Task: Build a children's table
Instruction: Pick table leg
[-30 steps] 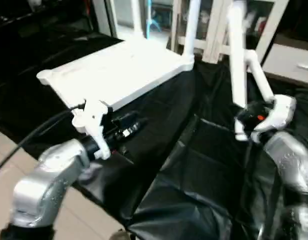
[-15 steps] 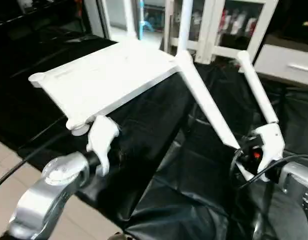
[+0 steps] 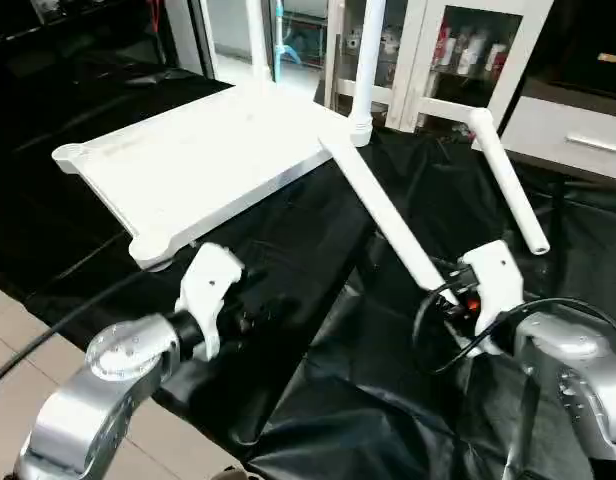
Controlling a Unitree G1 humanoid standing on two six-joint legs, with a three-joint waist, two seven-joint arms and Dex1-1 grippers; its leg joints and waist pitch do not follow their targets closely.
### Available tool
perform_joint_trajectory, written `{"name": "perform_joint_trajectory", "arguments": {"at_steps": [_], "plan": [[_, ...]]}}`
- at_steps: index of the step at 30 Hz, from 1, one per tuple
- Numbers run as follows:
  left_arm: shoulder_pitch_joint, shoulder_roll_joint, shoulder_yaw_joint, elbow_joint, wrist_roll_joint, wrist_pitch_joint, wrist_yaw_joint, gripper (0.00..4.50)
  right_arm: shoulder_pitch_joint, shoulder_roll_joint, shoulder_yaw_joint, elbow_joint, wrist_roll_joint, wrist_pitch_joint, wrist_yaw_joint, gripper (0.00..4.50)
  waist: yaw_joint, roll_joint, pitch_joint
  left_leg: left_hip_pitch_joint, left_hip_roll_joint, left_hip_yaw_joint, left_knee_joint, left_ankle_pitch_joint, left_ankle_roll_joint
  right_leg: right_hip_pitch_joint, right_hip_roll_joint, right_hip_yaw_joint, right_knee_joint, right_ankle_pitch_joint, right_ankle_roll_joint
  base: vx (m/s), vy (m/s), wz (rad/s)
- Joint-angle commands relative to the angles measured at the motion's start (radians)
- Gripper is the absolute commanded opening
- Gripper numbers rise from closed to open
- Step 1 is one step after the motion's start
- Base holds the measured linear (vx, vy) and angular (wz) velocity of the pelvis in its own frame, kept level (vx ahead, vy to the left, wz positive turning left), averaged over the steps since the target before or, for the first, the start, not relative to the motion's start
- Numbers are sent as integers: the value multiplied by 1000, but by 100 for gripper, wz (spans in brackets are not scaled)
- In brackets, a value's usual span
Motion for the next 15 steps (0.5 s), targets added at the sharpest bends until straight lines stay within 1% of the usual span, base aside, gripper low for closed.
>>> {"name": "perform_joint_trajectory", "arguments": {"at_steps": [1, 2, 3, 4, 5, 8, 9, 10, 12, 13, 15], "plan": [[4, 3, -9, -27, 10, 6, 5, 283, -11, 3, -5, 0, -15, 11, -21, 167, 1, -17, -56, 10, 4, 8, -79, -152, -10, 48, -45, 36, -87, -248, -127, 0, 0, 0], [5, 2, -9, -28, 11, 7, 7, 283, -11, 6, -12, -2, -12, 15, -25, 190, 0, -17, -56, 9, 4, 8, -79, -153, -10, 48, -45, 36, -87, -251, -125, 0, 0, 0], [5, 2, -10, -29, 12, 6, 8, 283, -12, 7, -16, -4, -10, 18, -26, 190, 0, -17, -55, 9, 3, 8, -79, -157, -12, 48, -45, 36, -88, -260, -121, 0, 0, 0], [6, 0, -11, -28, 19, -1, 13, 283, -14, 6, -25, -17, 4, 29, -26, 206, 0, -17, -55, 9, 3, 8, -79, -158, -12, 48, -45, 36, -88, -263, -118, 0, 0, 0], [6, -1, -13, -27, 23, -5, 15, 283, -14, 5, -26, -22, 8, 32, -24, 211, -1, -17, -54, 9, 3, 8, -80, -166, -12, 47, -44, 36, -89, -272, -115, 0, 0, 0], [0, -14, -12, -11, 43, -22, 36, 283, -11, 8, -30, -31, 14, 38, -24, 246, -2, -18, -55, 10, 4, 7, -80, -174, -14, 47, -44, 36, -91, -282, -108, 0, 0, 0], [-13, -32, -9, 6, 60, -36, 61, 283, -8, 19, -40, -44, 23, 48, -25, 250, -5, -14, -53, 9, 4, 7, -81, -182, -16, 46, -43, 36, -93, -285, -108, 0, 0, 0], [-15, -33, -9, 7, 61, -34, 63, 283, -8, 20, -40, -45, 24, 49, -24, 255, -4, -17, -56, 10, 4, 6, -80, -182, -17, 48, -43, 36, -92, -283, -104, 0, 0, 0], [-23, -40, -10, 13, 72, -32, 77, 283, -3, 20, -32, -54, 20, 48, -23, 278, -5, -16, -54, 10, 4, 6, -82, -190, -18, 46, -44, 35, -93, -292, -107, 0, 0, 0], [-25, -40, -11, 15, 76, -31, 80, 283, -2, 22, -32, -57, 22, 48, -23, 286, -5, -15, -55, 12, 4, 6, -80, -200, -22, 45, -43, 35, -95, -303, -104, 0, 0, 0], [-34, -46, -10, 20, 88, -18, 101, 283, -1, 29, -37, -71, 31, 37, -21, 299, -5, -16, -55, 11, 3, 6, -80, -201, -21, 46, -43, 35, -95, -307, -99, 0, 0, 0]]}}
